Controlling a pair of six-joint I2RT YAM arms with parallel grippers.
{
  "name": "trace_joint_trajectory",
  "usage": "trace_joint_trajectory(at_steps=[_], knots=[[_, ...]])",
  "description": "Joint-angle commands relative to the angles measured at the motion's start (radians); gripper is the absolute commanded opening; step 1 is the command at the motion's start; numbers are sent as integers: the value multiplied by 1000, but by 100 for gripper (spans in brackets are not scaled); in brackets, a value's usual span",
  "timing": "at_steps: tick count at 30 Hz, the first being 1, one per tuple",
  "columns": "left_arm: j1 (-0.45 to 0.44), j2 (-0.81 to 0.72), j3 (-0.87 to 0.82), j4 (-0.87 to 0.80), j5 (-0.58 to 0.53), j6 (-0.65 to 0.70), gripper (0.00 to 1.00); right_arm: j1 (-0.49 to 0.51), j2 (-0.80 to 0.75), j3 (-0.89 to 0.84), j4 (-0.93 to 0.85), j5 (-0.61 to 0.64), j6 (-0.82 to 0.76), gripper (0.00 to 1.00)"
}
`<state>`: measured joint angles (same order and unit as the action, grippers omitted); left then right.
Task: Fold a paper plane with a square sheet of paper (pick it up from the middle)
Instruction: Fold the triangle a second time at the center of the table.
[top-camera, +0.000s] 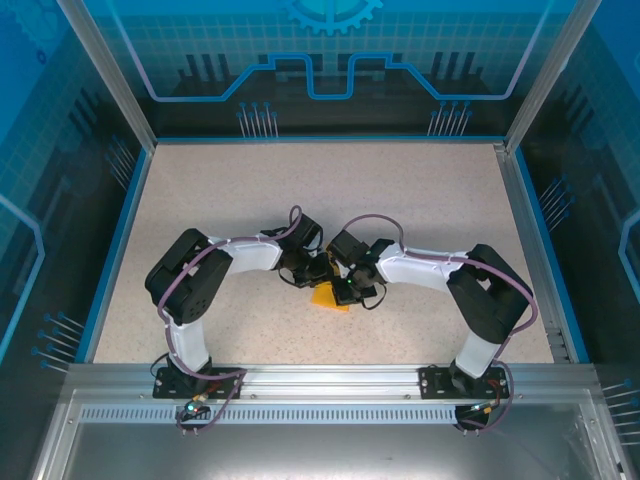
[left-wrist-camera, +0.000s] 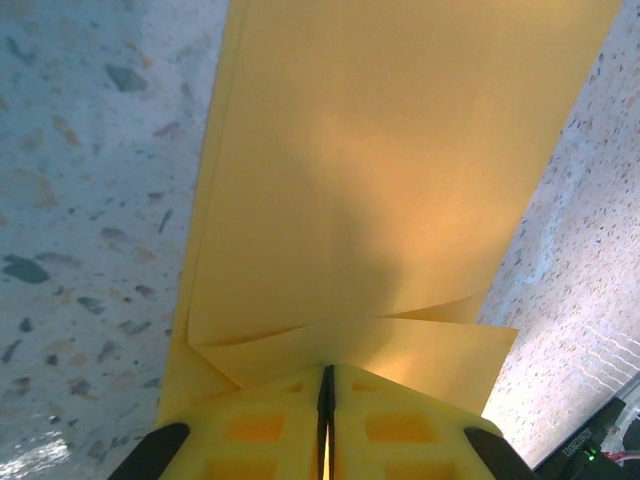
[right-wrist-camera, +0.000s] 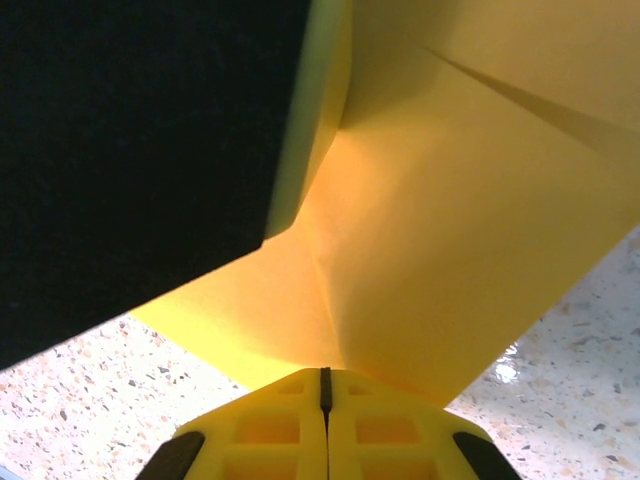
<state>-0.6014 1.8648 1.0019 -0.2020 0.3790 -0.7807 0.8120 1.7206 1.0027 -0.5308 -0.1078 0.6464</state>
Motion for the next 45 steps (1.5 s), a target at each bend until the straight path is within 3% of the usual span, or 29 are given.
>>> trace_joint_trajectory(at_steps=[1,24,31,45], knots=[[-6,57,-17,-104,-78,-9,12,21,14,-11,-35,-1,-10,5],[-5,63,-15,-113,-86,-13,11,6,-25,-108,-97,8,-40,5],[-5,63,-19,-100,-72,-17,11,-47,-142,-94,55,-80,-47,5],[-6,66,-22,-81,-57,-50,11,-48,26,-64,215,-63,18,5]])
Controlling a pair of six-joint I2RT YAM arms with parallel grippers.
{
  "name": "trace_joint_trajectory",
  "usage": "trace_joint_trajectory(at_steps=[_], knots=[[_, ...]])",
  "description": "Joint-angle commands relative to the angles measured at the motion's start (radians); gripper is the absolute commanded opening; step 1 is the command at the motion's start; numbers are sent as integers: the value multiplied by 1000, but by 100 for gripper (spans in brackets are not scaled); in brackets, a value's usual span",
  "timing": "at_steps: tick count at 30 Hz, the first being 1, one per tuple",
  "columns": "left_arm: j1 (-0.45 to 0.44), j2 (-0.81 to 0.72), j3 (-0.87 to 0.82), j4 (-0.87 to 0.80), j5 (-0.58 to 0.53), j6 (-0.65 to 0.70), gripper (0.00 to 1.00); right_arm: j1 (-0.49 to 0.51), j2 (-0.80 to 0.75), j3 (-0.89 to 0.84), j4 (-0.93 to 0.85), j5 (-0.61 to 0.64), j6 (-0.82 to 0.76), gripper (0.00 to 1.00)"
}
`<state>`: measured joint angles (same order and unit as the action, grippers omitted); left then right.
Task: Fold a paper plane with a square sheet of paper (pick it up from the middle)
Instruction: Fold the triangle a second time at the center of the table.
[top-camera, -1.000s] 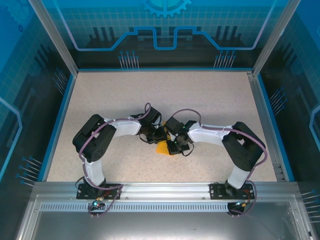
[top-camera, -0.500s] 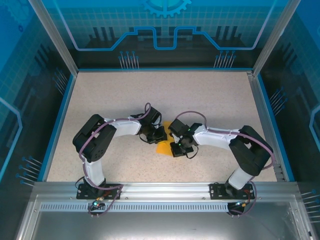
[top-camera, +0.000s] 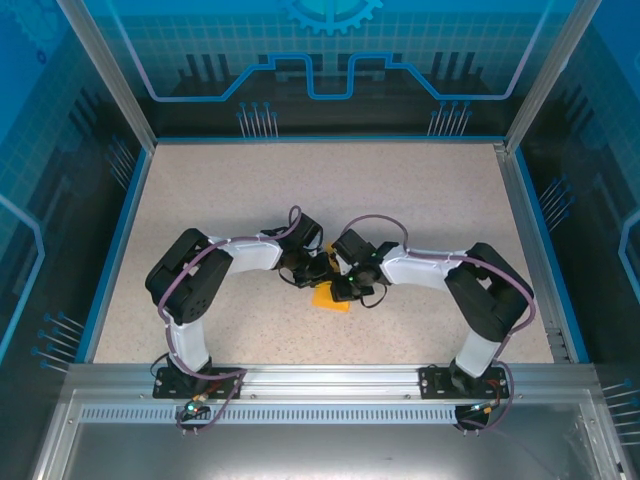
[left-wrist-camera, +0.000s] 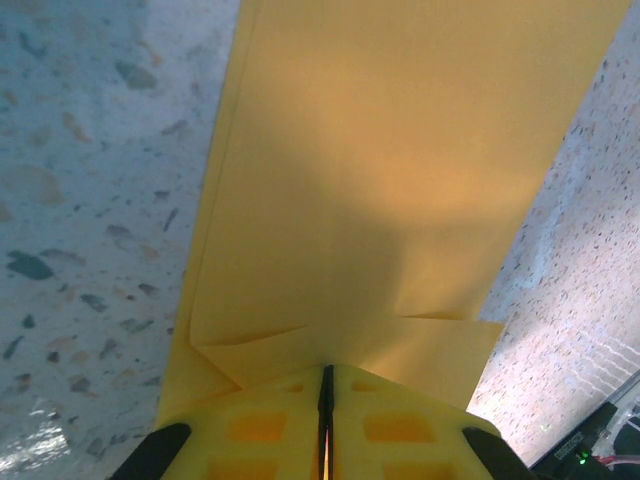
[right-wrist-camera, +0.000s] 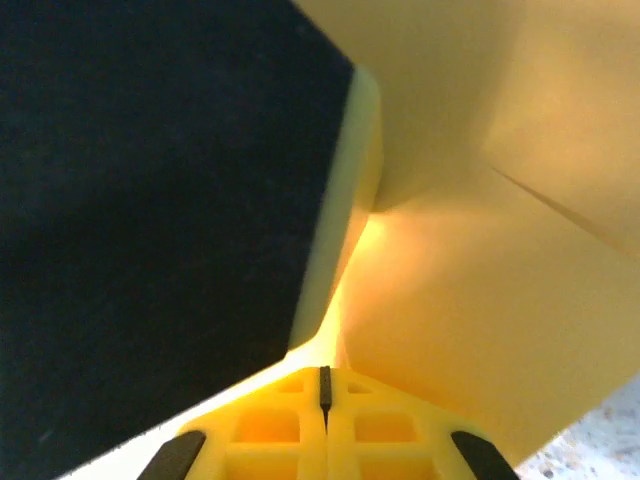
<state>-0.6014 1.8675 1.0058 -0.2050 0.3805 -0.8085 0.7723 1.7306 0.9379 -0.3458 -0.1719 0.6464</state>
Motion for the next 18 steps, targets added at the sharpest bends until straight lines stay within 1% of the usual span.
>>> trace_joint_trajectory(at_steps=[1,6,7,18], knots=[[-5,64,-25,-79,-58,-25,11,-10,18,-5,25,3,17,5],[-5,68,-21,-84,-64,-24,11,-20,-6,-53,-7,9,1,4],[-6,68,-21,-87,-68,-23,11,-25,-15,-89,-15,8,-4,4],[-4,79,-12,-105,-87,-17,11,-60,-103,-248,-65,-68,-79,4]])
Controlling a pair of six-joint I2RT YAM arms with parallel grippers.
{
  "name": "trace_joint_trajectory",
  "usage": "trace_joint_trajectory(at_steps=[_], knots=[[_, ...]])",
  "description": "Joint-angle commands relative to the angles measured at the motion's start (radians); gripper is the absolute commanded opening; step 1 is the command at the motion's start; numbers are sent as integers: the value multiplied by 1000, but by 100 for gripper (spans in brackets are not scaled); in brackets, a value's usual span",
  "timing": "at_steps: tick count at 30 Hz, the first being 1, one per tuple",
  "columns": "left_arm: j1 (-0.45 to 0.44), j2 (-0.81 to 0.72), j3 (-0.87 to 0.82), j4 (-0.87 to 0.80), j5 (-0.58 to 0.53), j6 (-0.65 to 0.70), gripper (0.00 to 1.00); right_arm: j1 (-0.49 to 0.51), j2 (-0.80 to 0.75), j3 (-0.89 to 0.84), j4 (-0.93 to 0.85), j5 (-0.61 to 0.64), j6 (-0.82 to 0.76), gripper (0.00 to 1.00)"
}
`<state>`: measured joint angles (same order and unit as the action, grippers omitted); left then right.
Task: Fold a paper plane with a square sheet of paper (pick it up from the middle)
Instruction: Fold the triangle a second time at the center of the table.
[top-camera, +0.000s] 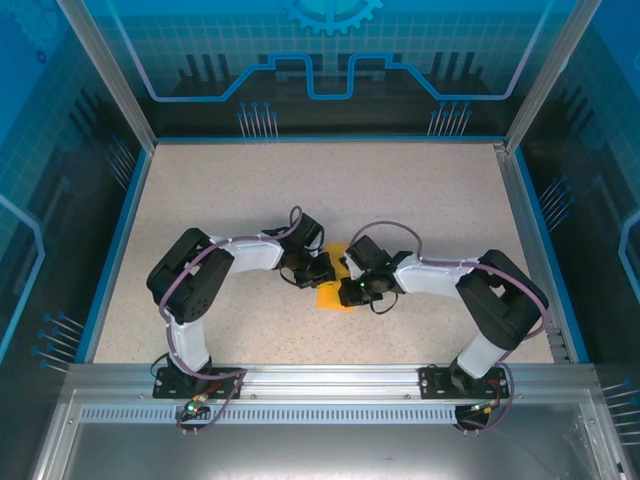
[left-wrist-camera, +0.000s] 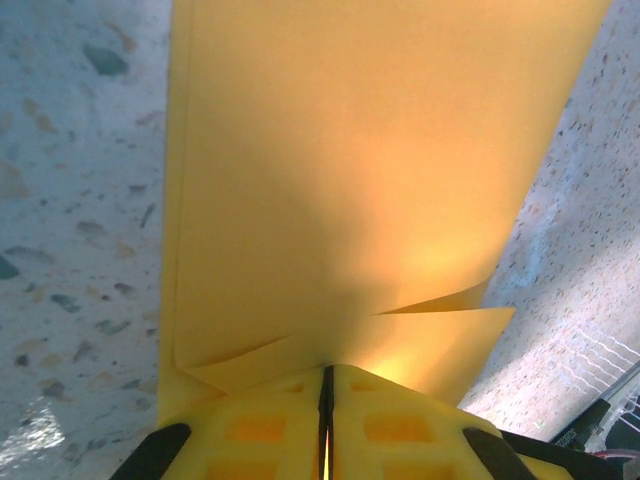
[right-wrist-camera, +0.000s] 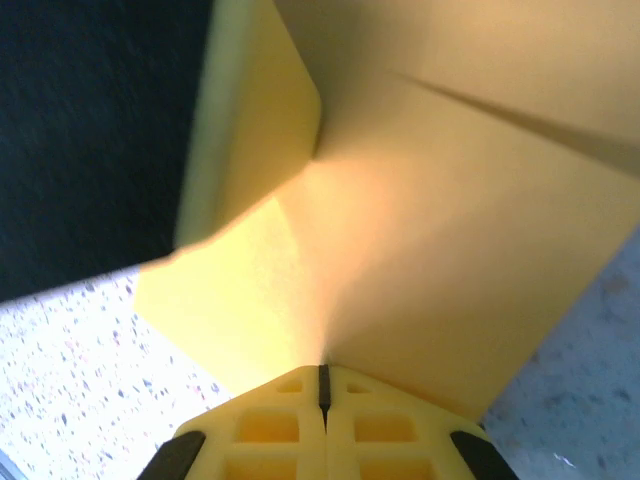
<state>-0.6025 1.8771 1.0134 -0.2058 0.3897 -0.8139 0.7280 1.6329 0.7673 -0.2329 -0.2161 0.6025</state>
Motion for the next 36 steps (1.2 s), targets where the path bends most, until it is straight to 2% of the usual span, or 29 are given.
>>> trace_joint_trajectory(at_steps=[1,6,12,24,29,36], knots=[[-2,70,-19,-104,-96,-11,11,-24,-15,-94,-176,-29,-38,4],[-2,61,-17,-93,-79,-7,11,-75,-79,-126,-165,-44,-42,4],[-2,53,-18,-82,-59,-17,11,-66,-127,-46,-91,-95,-22,5],[-2,66,-24,-72,-64,-33,11,-42,113,151,-59,-65,-30,5],[-3,67,-24,-82,-85,-33,11,-53,114,119,-83,-47,-30,4],[-2,77,-12,-119,-122,-21,11,-91,17,-26,-114,-75,-69,4]])
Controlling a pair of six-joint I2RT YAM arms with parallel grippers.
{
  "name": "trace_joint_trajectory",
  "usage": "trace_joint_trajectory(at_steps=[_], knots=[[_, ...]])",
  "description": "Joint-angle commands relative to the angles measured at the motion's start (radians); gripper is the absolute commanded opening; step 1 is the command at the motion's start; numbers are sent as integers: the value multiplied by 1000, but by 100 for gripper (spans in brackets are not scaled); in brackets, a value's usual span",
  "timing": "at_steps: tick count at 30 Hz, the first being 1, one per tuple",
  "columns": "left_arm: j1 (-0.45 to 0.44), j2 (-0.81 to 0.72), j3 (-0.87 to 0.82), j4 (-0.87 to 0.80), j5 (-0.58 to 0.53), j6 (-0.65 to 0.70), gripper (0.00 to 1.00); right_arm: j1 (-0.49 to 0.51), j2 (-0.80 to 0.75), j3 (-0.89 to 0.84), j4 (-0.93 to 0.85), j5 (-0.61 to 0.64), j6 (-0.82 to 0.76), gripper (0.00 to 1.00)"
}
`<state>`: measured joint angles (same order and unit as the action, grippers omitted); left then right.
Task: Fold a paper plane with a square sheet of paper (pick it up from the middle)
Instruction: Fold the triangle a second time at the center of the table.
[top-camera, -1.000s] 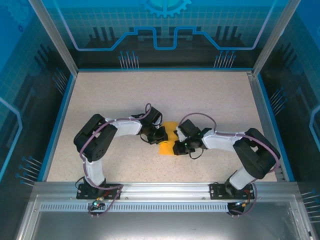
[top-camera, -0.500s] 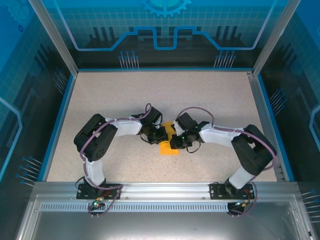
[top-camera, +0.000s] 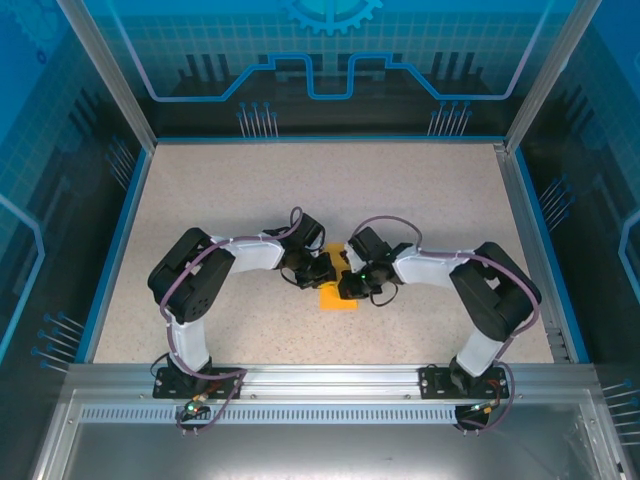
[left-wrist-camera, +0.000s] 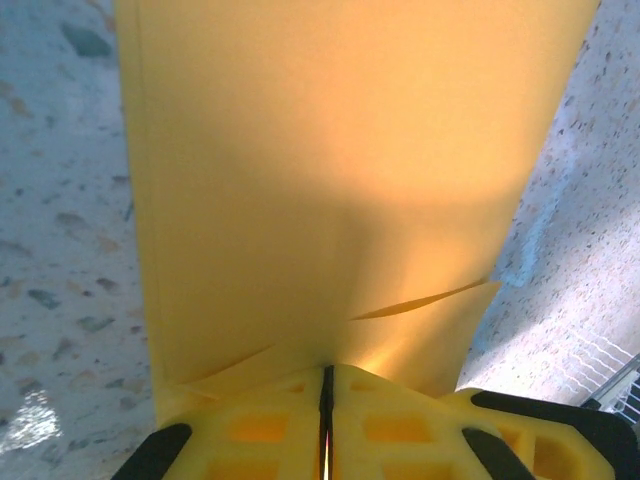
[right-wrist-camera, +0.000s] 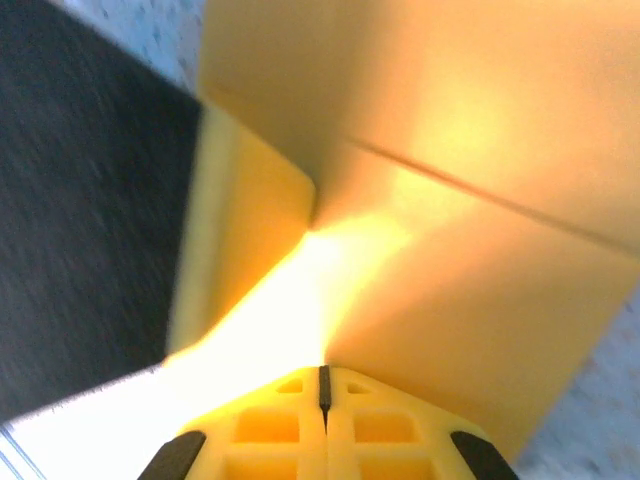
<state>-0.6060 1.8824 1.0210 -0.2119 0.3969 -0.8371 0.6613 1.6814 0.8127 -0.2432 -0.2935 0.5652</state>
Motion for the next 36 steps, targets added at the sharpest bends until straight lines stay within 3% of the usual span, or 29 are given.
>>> trace_joint_trajectory(at_steps=[1,9,15,26,36], knots=[[1,73,-19,-115,-132,3,11,-30,-44,-89,-106,0,-34,4],[1,78,-10,-118,-132,7,11,-57,-180,-202,-152,1,-39,4],[0,74,9,-115,-110,14,11,-57,-268,-149,-150,-17,-28,5],[-2,57,23,-110,-92,23,11,-22,-96,-53,-35,-41,7,5],[-3,-18,45,-80,-68,109,13,-40,-62,-123,-36,10,23,4]])
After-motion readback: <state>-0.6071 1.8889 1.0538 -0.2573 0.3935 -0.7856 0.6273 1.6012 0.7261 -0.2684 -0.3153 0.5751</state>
